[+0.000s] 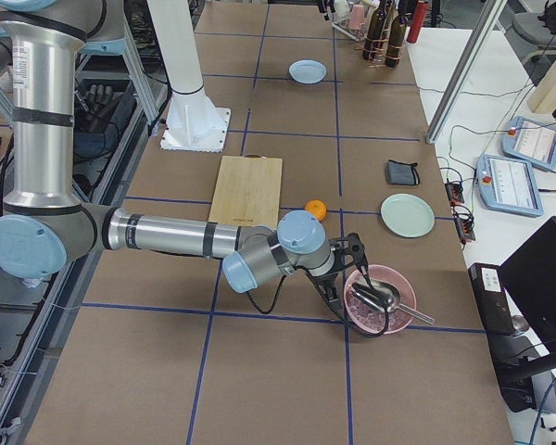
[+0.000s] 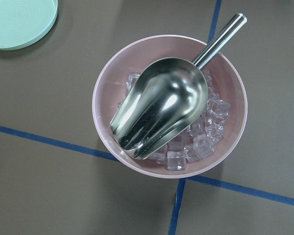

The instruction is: Pick orange to plate

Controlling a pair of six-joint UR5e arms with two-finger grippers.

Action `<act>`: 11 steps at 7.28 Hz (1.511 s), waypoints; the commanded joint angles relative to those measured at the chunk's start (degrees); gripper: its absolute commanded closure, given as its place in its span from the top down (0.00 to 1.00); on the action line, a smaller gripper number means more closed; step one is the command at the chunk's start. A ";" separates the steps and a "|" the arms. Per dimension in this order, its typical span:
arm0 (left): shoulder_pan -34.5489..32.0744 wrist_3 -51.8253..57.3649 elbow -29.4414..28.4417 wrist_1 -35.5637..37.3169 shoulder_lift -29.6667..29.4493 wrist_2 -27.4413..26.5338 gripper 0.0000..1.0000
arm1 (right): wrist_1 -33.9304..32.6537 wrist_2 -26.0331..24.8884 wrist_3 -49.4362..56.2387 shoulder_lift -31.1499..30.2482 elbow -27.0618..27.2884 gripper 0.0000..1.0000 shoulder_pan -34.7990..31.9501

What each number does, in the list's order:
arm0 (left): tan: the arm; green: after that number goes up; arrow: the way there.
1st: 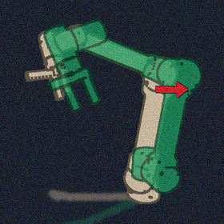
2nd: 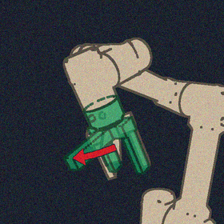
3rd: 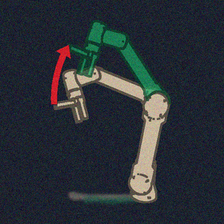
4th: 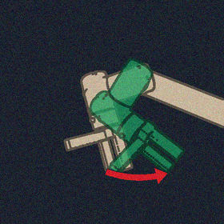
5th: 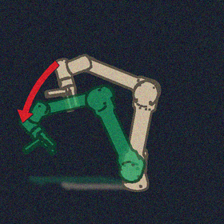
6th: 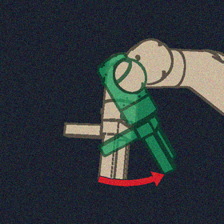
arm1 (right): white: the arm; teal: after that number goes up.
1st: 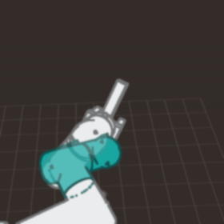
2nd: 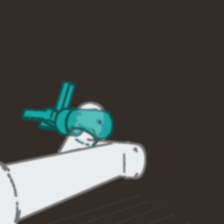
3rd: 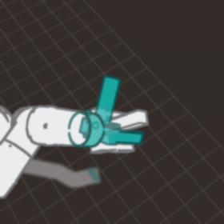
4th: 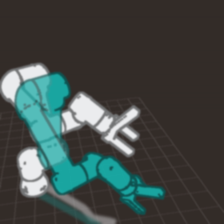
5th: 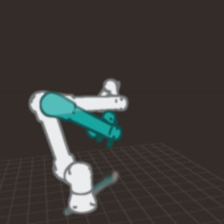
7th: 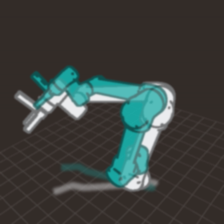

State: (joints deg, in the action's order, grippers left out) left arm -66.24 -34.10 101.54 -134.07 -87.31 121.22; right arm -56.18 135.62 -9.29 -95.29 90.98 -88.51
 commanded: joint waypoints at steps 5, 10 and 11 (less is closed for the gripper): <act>21.04 -30.73 -7.84 -15.69 3.20 -20.04 0.53 | 0.10 0.00 0.06 -0.42 -0.11 1.00 0.00; 24.22 -32.43 -9.95 -15.78 2.85 -22.44 0.52 | 0.10 -0.09 0.24 -0.86 -0.11 1.00 0.00; 24.75 -32.61 -9.95 -15.78 2.85 -22.44 0.46 | 0.10 -0.09 0.33 -0.86 -0.11 1.00 0.00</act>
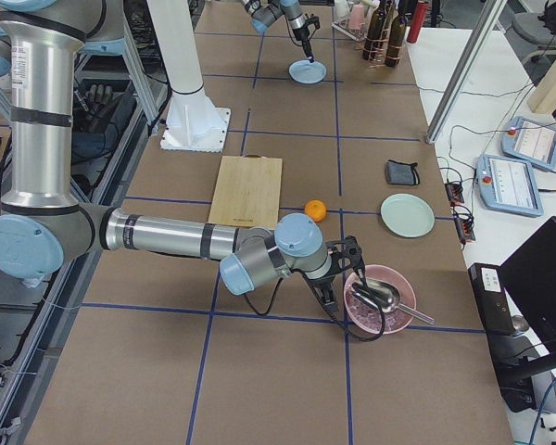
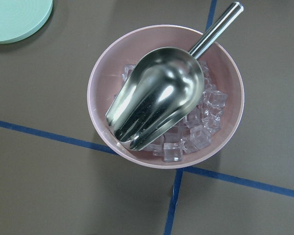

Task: Pick orange to plate
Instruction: 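Move the left gripper to the edge of the white plate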

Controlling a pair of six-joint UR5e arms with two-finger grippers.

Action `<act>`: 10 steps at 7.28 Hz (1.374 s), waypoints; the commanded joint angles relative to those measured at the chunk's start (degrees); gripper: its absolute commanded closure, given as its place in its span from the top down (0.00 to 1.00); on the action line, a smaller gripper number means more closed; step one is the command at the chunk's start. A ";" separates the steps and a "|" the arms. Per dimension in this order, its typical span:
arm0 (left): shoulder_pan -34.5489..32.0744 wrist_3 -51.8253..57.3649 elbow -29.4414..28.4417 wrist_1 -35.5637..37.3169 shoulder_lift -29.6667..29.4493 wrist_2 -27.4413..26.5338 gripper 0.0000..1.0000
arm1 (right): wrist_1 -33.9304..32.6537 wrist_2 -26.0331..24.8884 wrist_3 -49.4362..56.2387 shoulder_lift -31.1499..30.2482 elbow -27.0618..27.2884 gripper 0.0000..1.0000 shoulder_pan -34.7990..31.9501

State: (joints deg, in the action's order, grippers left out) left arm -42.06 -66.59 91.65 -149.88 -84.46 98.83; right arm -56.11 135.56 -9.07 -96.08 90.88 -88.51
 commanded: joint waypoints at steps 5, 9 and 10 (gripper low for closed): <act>1.02 0.31 2.98 0.20 -0.35 -0.04 0.00 | -0.06 -0.12 0.37 -0.16 0.00 1.00 0.00; 0.93 -0.65 9.51 10.27 -13.03 3.22 0.00 | 0.03 -0.12 0.28 -0.25 0.00 1.00 0.00; 1.28 -3.52 7.94 18.75 -22.06 3.13 0.00 | 0.03 -0.12 0.46 -0.51 0.00 1.00 0.00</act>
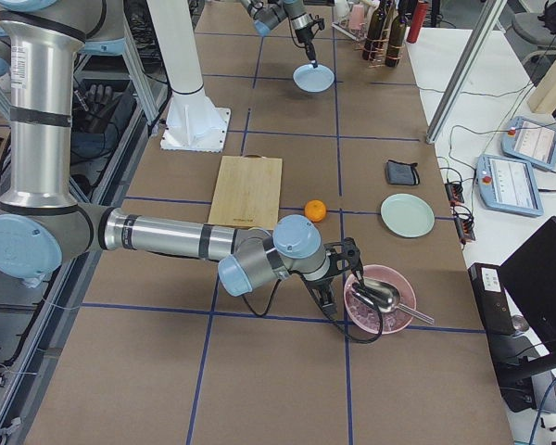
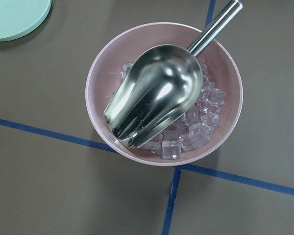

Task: Pick orange to plate
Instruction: 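Push the white plate with the left gripper toward the table center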

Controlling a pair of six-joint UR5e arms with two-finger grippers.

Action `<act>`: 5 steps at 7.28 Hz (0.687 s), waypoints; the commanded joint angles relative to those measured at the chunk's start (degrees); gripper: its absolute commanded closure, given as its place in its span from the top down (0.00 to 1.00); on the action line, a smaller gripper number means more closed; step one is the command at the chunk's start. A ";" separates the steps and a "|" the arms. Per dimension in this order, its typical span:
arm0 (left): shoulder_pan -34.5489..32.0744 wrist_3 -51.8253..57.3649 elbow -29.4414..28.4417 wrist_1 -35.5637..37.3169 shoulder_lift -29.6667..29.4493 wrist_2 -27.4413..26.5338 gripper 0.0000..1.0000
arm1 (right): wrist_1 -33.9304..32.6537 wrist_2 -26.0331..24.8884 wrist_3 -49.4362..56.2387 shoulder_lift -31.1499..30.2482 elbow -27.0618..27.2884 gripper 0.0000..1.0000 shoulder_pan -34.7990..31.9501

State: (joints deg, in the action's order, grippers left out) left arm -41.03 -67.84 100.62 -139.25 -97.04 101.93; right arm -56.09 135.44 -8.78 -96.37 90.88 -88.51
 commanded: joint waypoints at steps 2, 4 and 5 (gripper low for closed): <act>7.06 -6.33 -7.16 14.61 -20.88 -4.16 0.00 | 0.02 0.00 -0.01 -0.31 0.00 1.00 0.00; 11.84 -8.36 -10.43 14.44 -23.46 -9.73 0.00 | -0.07 0.00 -0.10 -0.31 -0.09 1.00 0.00; 12.81 -8.97 -12.62 14.35 -24.94 -9.74 0.00 | -0.07 0.09 -0.19 -0.39 -0.09 1.00 0.00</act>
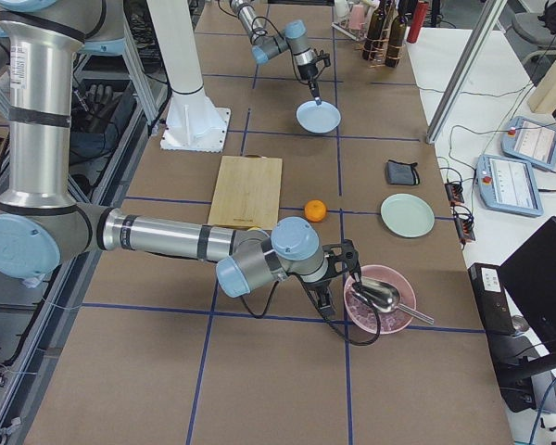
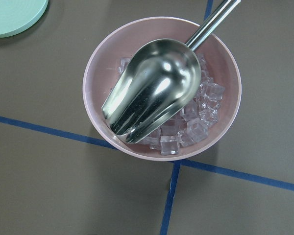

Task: Pick orange to plate
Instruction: 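Push the white plate with the left gripper toward the table center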

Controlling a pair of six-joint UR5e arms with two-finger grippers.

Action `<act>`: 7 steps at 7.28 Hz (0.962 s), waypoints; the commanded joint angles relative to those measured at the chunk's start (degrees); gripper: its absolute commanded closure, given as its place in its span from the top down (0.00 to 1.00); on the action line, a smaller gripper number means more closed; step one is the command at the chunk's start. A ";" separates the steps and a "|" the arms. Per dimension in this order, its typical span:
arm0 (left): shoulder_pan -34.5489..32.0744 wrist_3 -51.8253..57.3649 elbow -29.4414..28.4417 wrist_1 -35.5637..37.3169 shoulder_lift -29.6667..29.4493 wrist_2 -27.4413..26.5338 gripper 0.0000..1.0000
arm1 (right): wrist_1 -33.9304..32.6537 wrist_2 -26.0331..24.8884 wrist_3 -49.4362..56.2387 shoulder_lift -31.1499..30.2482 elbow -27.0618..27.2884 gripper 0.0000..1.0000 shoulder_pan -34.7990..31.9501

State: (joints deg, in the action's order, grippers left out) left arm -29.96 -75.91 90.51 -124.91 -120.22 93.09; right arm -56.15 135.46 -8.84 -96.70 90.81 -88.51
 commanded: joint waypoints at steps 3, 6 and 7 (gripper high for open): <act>3.06 -0.91 -3.76 -0.51 -2.12 -2.74 0.00 | -0.01 0.07 -0.12 -0.07 -0.02 1.00 0.00; 3.33 -1.00 -3.76 -0.60 -2.73 -2.74 0.33 | -0.01 0.07 -0.12 -0.07 -0.11 1.00 0.00; 3.42 -0.30 -3.50 -0.51 -2.73 -2.74 0.99 | -0.01 0.33 -0.47 -0.07 0.24 1.00 0.00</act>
State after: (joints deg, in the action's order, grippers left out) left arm -26.66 -76.72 86.81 -125.48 -122.82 90.36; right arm -56.16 135.59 -9.05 -96.77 90.79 -88.51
